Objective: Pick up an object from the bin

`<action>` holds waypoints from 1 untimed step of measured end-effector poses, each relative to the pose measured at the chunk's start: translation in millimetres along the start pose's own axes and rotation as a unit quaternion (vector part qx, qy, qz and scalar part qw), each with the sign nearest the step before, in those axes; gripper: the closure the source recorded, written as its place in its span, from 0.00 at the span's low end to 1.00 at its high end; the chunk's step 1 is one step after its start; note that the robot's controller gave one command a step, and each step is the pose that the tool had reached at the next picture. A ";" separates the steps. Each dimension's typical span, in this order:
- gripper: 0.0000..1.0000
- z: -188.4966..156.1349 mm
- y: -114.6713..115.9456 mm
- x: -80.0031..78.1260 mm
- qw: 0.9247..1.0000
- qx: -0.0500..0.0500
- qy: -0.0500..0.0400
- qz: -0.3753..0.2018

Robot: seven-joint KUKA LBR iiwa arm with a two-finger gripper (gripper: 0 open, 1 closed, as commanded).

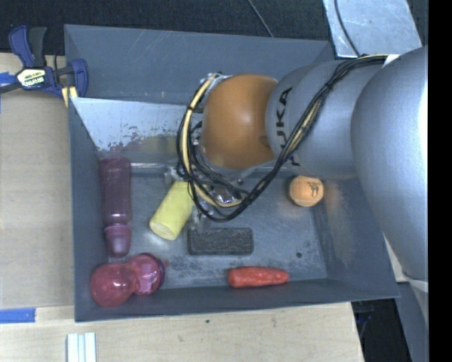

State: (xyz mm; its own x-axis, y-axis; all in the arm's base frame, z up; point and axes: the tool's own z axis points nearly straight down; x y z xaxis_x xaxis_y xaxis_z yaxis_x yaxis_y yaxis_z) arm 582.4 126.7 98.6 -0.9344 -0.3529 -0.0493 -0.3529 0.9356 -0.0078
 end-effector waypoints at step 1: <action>1.00 2.0 2.8 -41.1 0.996 -0.001 -0.006 0.085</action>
Offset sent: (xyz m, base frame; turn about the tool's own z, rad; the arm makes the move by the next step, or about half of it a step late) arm 0.0000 0.0000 0.0000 0.0000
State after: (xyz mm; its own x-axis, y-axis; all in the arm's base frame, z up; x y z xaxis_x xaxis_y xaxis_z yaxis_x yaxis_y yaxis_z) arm 619.9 143.8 98.6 -0.9801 -0.1888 -0.0612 -0.1893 0.9819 0.0029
